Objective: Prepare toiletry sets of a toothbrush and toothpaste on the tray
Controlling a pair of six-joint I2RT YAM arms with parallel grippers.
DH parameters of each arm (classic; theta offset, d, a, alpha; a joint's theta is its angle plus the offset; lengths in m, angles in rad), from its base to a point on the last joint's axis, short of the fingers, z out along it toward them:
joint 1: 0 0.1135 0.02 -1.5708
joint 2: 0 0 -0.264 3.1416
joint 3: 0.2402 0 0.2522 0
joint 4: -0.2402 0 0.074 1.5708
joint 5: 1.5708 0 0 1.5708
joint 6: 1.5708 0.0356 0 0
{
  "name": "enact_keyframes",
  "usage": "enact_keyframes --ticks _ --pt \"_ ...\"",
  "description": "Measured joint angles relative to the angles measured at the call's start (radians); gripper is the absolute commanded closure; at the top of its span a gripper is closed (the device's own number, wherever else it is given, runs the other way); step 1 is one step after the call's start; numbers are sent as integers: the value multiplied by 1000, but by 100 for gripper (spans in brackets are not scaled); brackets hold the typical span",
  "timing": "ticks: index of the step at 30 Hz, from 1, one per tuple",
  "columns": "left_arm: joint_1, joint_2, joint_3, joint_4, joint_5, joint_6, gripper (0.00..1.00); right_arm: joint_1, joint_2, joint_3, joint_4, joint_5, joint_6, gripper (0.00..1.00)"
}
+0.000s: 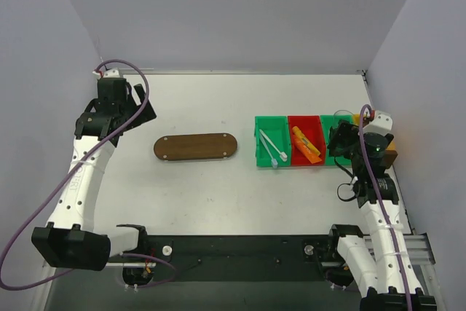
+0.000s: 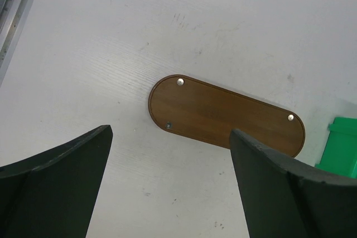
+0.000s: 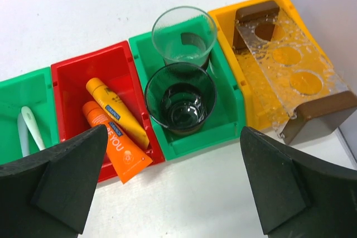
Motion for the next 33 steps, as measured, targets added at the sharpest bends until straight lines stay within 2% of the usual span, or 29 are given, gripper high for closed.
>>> enact_keyframes --ticks 10,13,19,22,25,28,29,33 --pt "0 -60 -19 14 12 3 3 0 3 100 -114 -99 105 0" --pt "0 -84 -38 16 23 5 3 10 48 167 -168 -124 123 5" --pt "-9 -86 -43 45 90 45 5 195 208 336 -283 -116 58 15" --pt "-31 -85 -48 68 114 69 5 246 274 373 -326 -118 40 18" --pt "-43 -88 -69 93 135 78 6 270 328 390 -366 -113 36 26" --pt "-46 -97 -100 103 150 78 6 270 393 433 -415 -79 34 30" --pt "-47 -100 -108 104 154 78 6 259 418 455 -430 -75 34 35" --pt "-50 -111 -120 110 166 85 6 145 466 518 -443 -75 38 38"
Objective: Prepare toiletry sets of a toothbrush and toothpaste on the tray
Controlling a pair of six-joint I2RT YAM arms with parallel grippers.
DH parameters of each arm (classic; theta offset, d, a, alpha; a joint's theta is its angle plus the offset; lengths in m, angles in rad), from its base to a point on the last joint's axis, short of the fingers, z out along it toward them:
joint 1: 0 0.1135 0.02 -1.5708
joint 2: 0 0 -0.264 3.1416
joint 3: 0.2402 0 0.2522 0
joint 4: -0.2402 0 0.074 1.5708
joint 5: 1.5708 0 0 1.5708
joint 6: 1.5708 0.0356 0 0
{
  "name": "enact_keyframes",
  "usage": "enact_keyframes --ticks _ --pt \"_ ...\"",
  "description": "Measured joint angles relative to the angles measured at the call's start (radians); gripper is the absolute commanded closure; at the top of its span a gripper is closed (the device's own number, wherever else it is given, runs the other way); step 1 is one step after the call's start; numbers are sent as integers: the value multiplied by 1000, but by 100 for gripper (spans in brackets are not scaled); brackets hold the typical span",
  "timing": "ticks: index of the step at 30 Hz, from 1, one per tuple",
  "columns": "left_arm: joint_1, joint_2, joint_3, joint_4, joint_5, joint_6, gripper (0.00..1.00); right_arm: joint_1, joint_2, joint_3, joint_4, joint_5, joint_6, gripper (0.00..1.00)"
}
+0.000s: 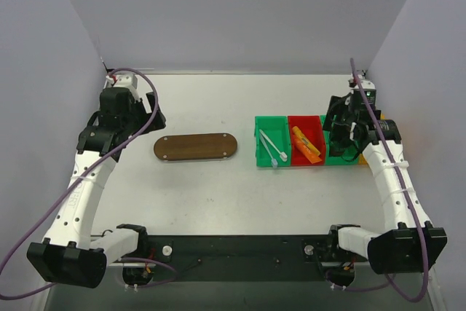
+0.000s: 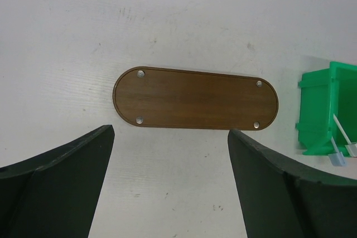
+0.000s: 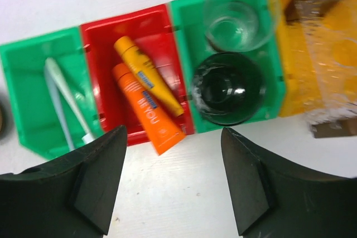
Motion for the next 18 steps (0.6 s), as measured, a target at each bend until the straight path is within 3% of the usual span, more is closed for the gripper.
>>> enact_keyframes --ticks 5,18 --pt "-13 -1 -3 21 3 14 6 -155 11 40 -16 11 -18 44" --pt "-43 38 -20 113 132 56 6 -364 183 30 -36 -103 -60 61"
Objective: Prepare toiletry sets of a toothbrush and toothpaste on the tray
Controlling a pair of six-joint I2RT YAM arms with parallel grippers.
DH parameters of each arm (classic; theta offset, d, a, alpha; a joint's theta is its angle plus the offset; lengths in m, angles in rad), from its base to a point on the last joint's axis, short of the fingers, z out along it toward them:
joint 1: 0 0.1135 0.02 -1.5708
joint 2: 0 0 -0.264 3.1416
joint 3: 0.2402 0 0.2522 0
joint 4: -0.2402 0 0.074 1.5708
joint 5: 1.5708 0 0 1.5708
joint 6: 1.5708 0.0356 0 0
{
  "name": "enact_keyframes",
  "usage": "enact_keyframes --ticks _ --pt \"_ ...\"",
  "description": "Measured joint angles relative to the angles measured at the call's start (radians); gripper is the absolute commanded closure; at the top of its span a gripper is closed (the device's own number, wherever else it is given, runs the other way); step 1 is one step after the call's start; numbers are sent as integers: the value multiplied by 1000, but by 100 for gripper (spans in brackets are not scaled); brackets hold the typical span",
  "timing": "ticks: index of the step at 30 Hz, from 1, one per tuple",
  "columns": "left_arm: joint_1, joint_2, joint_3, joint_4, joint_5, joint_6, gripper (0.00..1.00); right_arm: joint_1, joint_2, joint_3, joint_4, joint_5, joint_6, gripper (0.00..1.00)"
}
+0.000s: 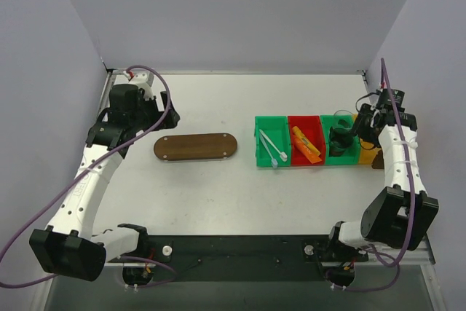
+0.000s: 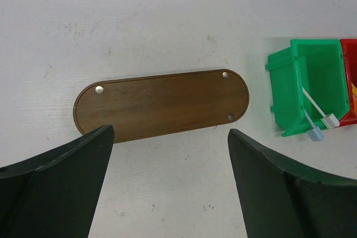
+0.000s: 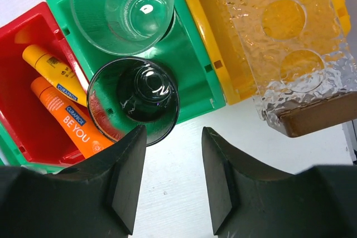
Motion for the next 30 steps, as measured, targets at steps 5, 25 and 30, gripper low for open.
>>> enact_keyframes --ticks 5,25,30 --pt "-10 38 0 14 29 7 6 -29 47 0 2 -51 -35 66" --pt "-11 43 0 46 105 6 6 -32 201 0 60 -97 -146 92" --pt "-11 43 0 46 110 2 6 -33 204 0 60 -97 -159 100"
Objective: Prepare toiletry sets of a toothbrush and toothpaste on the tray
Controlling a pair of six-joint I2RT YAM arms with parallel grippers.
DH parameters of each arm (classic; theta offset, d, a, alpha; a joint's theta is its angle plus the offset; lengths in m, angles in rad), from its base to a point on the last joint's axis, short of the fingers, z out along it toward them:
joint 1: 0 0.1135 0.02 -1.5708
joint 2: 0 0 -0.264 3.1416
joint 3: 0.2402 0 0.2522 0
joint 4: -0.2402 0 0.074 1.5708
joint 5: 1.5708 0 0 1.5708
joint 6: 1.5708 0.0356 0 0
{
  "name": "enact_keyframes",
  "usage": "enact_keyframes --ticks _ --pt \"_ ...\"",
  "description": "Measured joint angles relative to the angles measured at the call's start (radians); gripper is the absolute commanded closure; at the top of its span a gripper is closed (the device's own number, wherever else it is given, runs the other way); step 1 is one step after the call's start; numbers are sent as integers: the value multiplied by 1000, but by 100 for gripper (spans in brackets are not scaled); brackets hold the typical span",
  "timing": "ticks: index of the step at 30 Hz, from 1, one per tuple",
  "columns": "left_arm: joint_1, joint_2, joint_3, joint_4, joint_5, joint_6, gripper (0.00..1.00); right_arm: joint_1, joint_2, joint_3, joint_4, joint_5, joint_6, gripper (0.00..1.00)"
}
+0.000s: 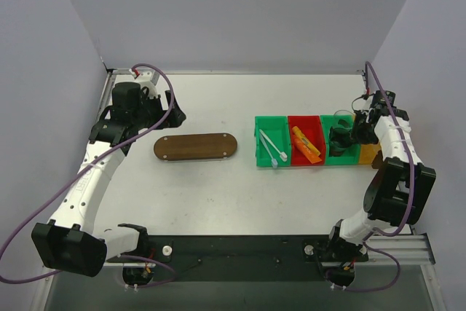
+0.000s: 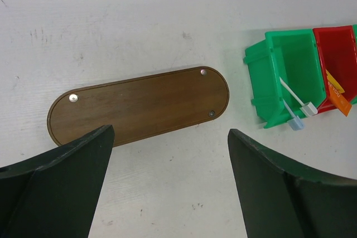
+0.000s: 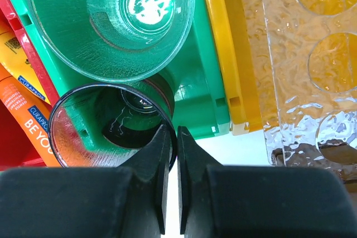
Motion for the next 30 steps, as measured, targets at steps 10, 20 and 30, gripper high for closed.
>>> enact_keyframes --ticks 10,20,30 --pt "0 -12 0 5 23 1 6 -6 -6 3 -18 -16 -13 100" --pt "0 -37 -1 33 48 0 6 -6 -93 68 -113 -23 -7 100" --pt "-1 -35 -3 38 81 -4 6 -11 -156 153 -208 -36 -11 100"
